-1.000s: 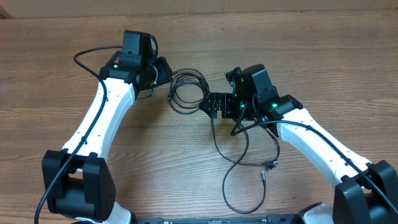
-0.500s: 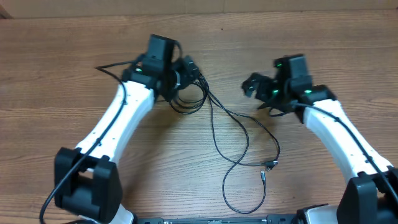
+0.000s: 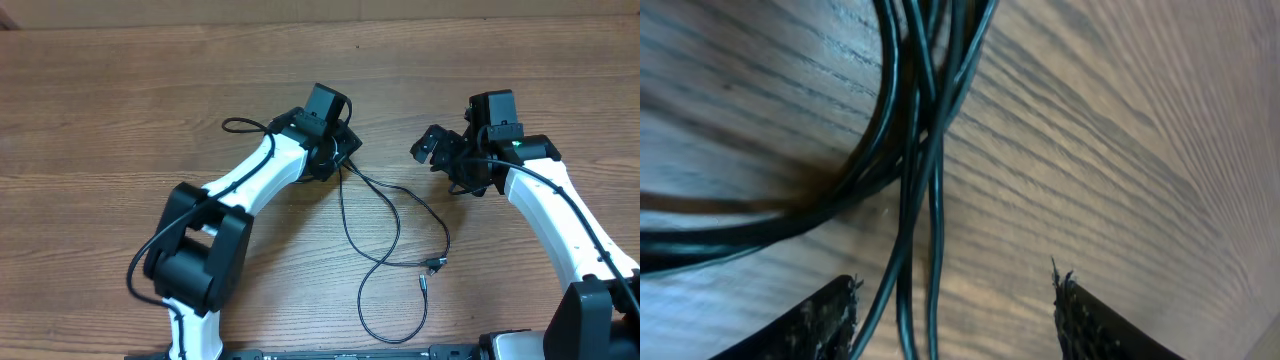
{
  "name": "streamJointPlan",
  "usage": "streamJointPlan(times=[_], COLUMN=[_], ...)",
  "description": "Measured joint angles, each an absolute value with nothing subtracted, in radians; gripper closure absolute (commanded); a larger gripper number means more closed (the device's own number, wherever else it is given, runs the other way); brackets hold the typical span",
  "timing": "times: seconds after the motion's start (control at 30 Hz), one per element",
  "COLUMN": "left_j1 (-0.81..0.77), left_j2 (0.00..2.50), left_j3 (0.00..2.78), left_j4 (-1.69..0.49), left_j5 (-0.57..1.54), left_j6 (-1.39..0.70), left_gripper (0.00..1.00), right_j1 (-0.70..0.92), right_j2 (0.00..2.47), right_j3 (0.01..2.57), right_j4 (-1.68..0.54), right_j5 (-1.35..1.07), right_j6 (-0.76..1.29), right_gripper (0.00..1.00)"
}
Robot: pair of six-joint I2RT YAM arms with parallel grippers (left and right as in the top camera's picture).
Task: Untangle cables
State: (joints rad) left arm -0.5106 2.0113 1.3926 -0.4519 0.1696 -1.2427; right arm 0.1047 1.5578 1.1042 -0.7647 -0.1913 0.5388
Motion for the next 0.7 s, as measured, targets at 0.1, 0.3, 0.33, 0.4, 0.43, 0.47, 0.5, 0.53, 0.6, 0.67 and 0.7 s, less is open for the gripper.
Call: streamJointPlan(times=[0.1,0.3,0.33,0.4,0.43,0.47,0.5,0.53,0.6,0.67,0.7], left_j1=[-0.511,-0.512,-0.515,-0.522,-0.524,-0.528,-0.529,-0.531,-0.535,-0.537,-0.538], left_j2=[2.061,2.112,2.122,2.138,2.144,2.151,2.155,2.164,2.175,2.181,2.181], left_j3=[1.393,1.394,1.396,1.402,1.406,1.409,1.412,1.413,1.419,1.428,1.428], left_j4=[-0.394,-0.316,-0.295,-0.255,-0.246,-0.238,-0.238,-0.238,-0.229,-0.227,-0.226], left_j5=[0.173,0.176,0.179,0.181,0.18,0.18,0.179,0.18,0.183,0.181,0.18], left_j6=[-1.286,-1.334,-1.34,-1.352,-1.356,-1.359,-1.361,-1.362,-1.363,-1.362,-1.357], left_gripper=[0.5,0.61,0.61,0.68,0.78,0.86,0.92,0.96,0.96,0.96,0.96], right_j1=[0.105,0.105,0.105,0.105,0.104,0.105,0.105,0.104,0.105,0.105,0.105], right_j2=[1.558,1.558,1.558,1.558,1.558,1.558,1.558,1.558,1.558,1.558,1.558], right_j3=[1.104,1.104,1.104,1.104,1.104,1.104,1.104,1.104,1.104,1.104,1.104], right_j4=[-0.792,-0.798,-0.799,-0.804,-0.806,-0.811,-0.815,-0.817,-0.823,-0.831,-0.835], right_j5=[-0.189,-0.17,-0.168,-0.167,-0.166,-0.167,-0.166,-0.166,-0.165,-0.164,-0.165], right_j6=[0.54,0.54,0.54,0.539,0.54,0.539,0.54,0.54,0.539,0.54,0.54], right_gripper=[0.0,0.0,0.0,0.0,0.0,0.0,0.0,0.0,0.0,0.0,0.0])
